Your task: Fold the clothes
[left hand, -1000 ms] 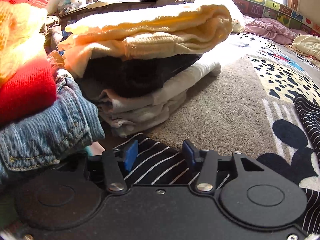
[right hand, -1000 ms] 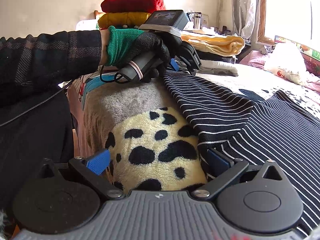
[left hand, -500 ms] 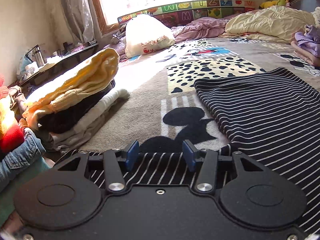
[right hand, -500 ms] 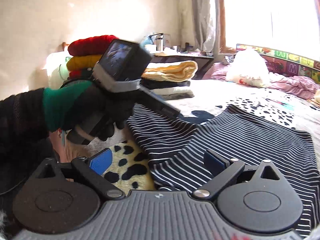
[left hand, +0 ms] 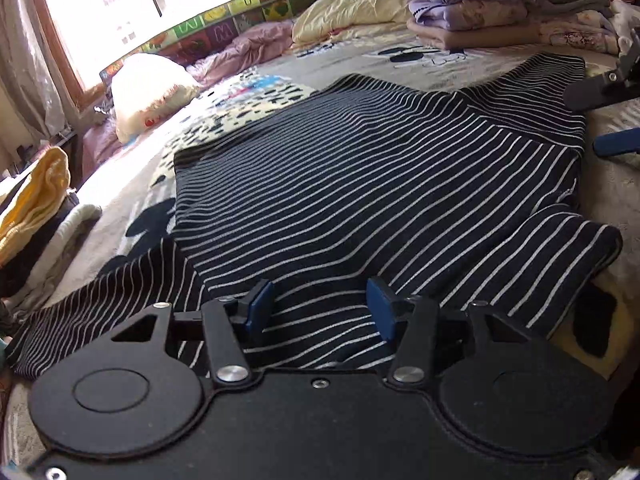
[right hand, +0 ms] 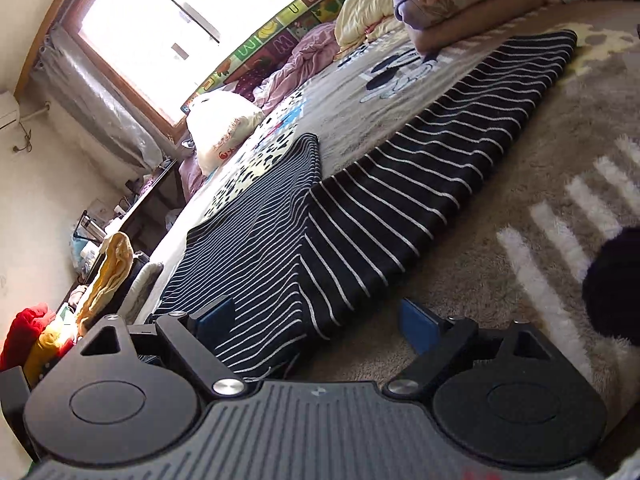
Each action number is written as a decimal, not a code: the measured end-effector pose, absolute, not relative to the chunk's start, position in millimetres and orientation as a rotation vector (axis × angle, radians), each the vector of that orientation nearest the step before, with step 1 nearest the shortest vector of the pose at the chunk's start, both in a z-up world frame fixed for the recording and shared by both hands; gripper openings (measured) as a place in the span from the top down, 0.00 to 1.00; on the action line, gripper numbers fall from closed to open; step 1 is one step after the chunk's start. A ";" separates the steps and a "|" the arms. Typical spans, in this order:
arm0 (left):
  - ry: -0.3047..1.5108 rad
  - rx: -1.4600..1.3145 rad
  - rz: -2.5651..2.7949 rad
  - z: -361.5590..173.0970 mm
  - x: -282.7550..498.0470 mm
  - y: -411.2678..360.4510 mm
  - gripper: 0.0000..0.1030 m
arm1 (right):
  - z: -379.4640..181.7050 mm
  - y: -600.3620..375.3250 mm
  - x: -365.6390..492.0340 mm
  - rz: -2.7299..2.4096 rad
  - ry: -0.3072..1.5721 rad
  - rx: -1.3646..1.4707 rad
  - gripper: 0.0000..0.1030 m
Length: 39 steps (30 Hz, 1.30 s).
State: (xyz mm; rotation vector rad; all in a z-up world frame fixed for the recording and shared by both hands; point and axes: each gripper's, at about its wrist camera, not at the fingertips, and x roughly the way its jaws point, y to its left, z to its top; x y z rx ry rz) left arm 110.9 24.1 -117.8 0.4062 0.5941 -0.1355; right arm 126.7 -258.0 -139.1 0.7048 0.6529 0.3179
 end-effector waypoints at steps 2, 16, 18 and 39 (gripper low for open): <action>0.588 0.361 -0.136 -110.6 116.9 21.5 0.50 | -142.0 -256.0 125.7 0.324 0.655 0.706 0.19; 0.602 0.202 -0.120 -72.4 185.9 -15.8 0.67 | -140.9 -234.3 136.8 0.365 0.608 0.570 0.19; 0.647 0.212 -0.154 -76.0 209.0 -30.5 0.69 | -140.3 -233.4 136.4 0.371 0.601 0.543 0.19; 0.752 0.340 -0.178 -98.7 348.4 -115.6 0.70 | -141.9 -248.3 130.3 0.380 0.599 0.624 0.22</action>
